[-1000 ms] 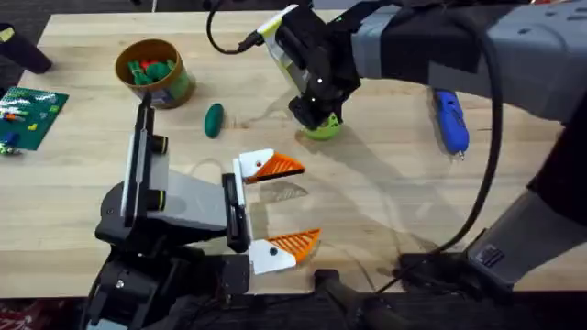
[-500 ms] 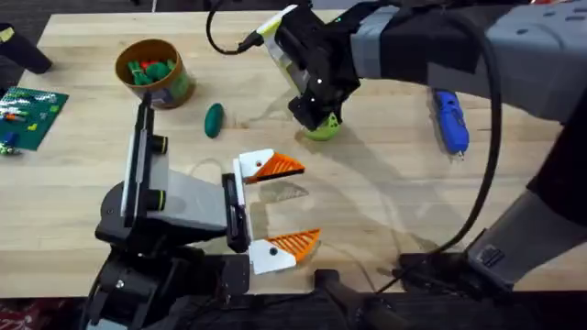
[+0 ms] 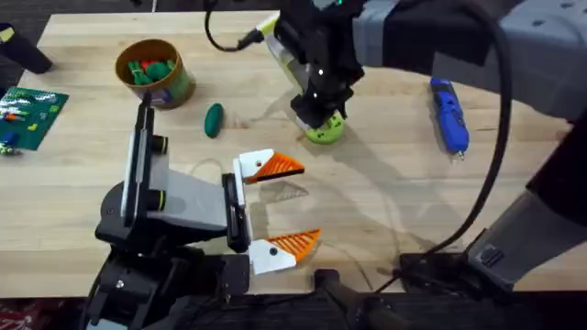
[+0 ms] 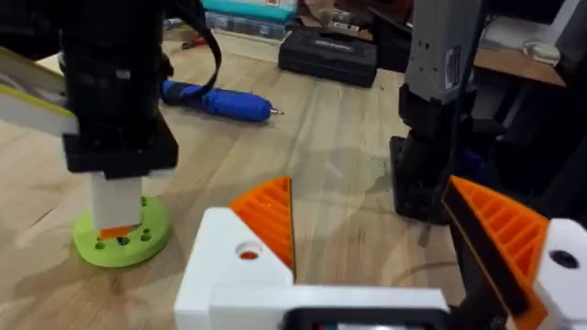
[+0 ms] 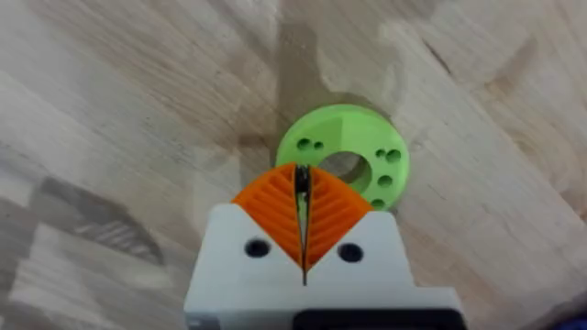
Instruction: Pick up the gripper from the table and insert it into the empty holder that is missing its gripper. Then pick up a screw, insert it into the mounting hole, and use the screwdriver to tighten it. Finally, clean up the table by picking up the vegetable and placing it into the bucket.
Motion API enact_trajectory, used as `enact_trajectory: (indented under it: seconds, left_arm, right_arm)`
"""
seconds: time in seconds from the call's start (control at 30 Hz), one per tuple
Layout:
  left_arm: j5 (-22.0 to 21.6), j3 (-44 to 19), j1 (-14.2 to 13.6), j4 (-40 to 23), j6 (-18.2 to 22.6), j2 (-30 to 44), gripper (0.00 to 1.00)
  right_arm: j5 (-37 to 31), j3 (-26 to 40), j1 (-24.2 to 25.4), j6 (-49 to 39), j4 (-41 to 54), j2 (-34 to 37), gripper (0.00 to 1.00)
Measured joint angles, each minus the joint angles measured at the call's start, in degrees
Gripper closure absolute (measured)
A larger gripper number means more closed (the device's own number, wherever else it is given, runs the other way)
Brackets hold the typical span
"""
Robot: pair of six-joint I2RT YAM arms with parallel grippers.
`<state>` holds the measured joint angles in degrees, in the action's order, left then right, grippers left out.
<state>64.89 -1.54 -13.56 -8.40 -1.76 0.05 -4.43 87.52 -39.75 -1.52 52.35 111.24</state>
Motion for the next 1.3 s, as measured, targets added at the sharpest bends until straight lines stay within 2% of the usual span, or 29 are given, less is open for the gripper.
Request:
enact_trajectory:
  seconds: [0.17,0.77,0.93,1.13,1.3]
  left_arm:
    - [0.0,0.0,0.0,0.0,0.0,0.0,0.015]
    - [0.0,0.0,0.0,0.0,0.0,0.0,0.015]
    - [0.0,0.0,0.0,0.0,0.0,0.0,0.015]
    - [0.0,0.0,0.0,0.0,0.0,0.0,0.015]
    - [0.0,0.0,0.0,0.0,0.0,0.0,0.015]
  right_arm:
    - [0.2,7.9,0.0,0.0,7.0,0.0,0.994]
    - [0.7,26.0,0.0,0.0,22.8,-0.2,0.994]
    - [0.9,27.6,-0.1,0.0,23.9,-2.1,0.994]
    - [0.9,28.3,-0.2,0.0,24.3,-7.9,0.994]
    - [0.9,28.6,-0.2,0.0,24.7,-8.3,0.994]
